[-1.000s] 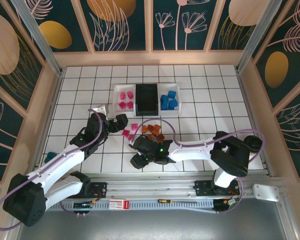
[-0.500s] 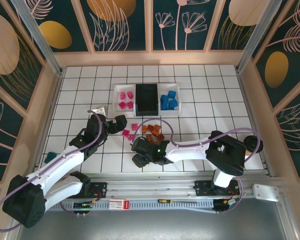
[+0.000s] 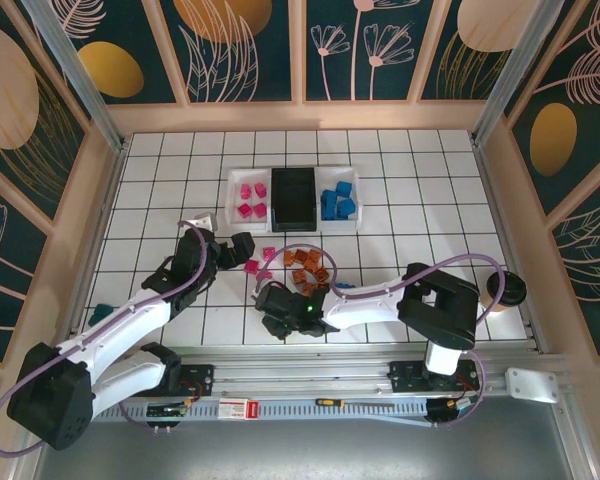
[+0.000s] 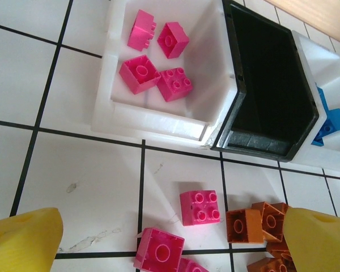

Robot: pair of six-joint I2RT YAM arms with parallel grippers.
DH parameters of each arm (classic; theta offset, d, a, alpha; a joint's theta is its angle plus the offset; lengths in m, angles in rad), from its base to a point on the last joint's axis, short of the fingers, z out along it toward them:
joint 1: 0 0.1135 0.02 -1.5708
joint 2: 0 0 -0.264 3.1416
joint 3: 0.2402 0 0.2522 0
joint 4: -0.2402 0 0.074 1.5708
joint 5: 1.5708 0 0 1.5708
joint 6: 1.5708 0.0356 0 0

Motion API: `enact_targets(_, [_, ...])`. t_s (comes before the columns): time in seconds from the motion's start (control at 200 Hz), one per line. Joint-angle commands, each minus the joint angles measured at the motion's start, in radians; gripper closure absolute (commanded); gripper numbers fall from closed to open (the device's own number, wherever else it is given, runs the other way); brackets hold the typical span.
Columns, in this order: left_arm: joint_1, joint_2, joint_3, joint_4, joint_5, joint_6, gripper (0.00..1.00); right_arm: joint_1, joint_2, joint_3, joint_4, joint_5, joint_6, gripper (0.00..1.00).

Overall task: Sort the legos into containers by color
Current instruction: Pick up the lego from the middle-left of the table, then place the lego in the container.

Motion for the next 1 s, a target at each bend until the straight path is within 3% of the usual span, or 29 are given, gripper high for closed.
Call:
enact_targets(0.0, [0.001,0.008,-0.009,0.006,0.016,-0.020,0.01,-0.025,-0.082,-0.022,0.020,0.023,-0.021,0.80])
enact_targets(0.19, [0.001,-0.017,-0.017,-0.001,0.015,-0.021,0.01,-0.171,-0.231,-0.005,0.048,-0.018,-0.071,0.85])
enact_targets(0.325, [0.001,-0.032,-0.028,-0.011,0.017,-0.021,0.01,-0.314,-0.245,0.073,0.077,-0.044,-0.109,0.85])
enact_targets(0.556, [0.001,-0.048,-0.052,-0.019,0.040,-0.022,0.01,-0.507,-0.009,0.309,0.068,-0.074,-0.098,0.86])
enact_targets(0.791, [0.000,-0.053,-0.075,-0.016,0.075,-0.034,0.01,-0.581,0.208,0.530,0.015,-0.050,-0.069,0.86])
enact_targets(0.891, [-0.004,-0.043,-0.082,-0.008,0.092,-0.036,0.01,-0.594,0.271,0.597,-0.015,-0.044,-0.052,0.78])
enact_targets(0.991, [-0.019,-0.031,-0.082,-0.010,0.092,-0.026,0.01,-0.597,0.307,0.639,-0.026,-0.045,-0.051,0.57])
